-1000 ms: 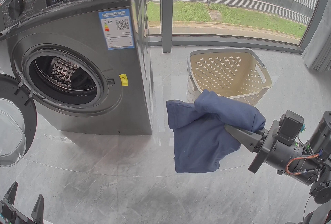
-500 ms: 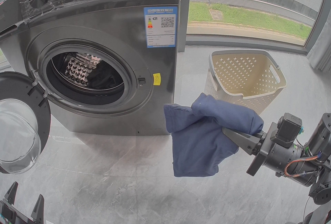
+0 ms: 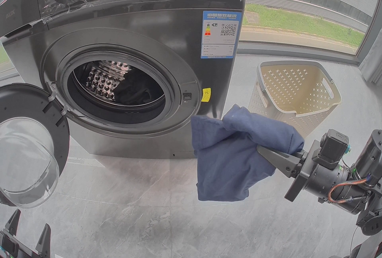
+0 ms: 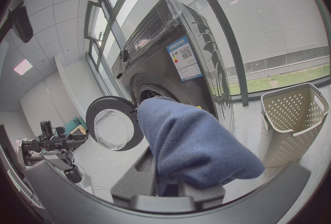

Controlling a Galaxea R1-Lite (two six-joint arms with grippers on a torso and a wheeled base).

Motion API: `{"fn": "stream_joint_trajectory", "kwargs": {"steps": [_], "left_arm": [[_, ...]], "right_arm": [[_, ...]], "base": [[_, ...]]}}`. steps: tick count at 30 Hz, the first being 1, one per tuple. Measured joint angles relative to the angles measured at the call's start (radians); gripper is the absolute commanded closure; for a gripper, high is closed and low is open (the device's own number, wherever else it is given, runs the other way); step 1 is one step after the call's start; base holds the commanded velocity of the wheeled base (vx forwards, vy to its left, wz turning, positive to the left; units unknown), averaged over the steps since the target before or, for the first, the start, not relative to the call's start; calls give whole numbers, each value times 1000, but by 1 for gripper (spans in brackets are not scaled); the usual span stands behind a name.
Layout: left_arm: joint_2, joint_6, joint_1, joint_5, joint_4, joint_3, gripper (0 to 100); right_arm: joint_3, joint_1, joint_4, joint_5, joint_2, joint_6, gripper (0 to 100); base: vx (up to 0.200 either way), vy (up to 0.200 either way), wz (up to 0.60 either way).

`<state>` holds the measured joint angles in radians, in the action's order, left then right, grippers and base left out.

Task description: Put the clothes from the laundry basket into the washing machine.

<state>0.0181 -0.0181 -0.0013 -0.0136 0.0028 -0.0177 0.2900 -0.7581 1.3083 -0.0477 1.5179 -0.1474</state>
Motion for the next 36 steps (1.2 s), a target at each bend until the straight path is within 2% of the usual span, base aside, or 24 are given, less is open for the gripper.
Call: {"fn": "stream_joint_trajectory", "kwargs": {"steps": [10, 36], "left_arm": [[0, 0, 0, 0, 0, 0, 0], [0, -1, 0, 0, 0, 0, 0]], "right_arm": [[1, 7, 0, -1, 0, -2, 100], [20, 26, 0, 18, 2, -8, 100]], "base": [[-20, 0, 0], [0, 200, 0]]}}
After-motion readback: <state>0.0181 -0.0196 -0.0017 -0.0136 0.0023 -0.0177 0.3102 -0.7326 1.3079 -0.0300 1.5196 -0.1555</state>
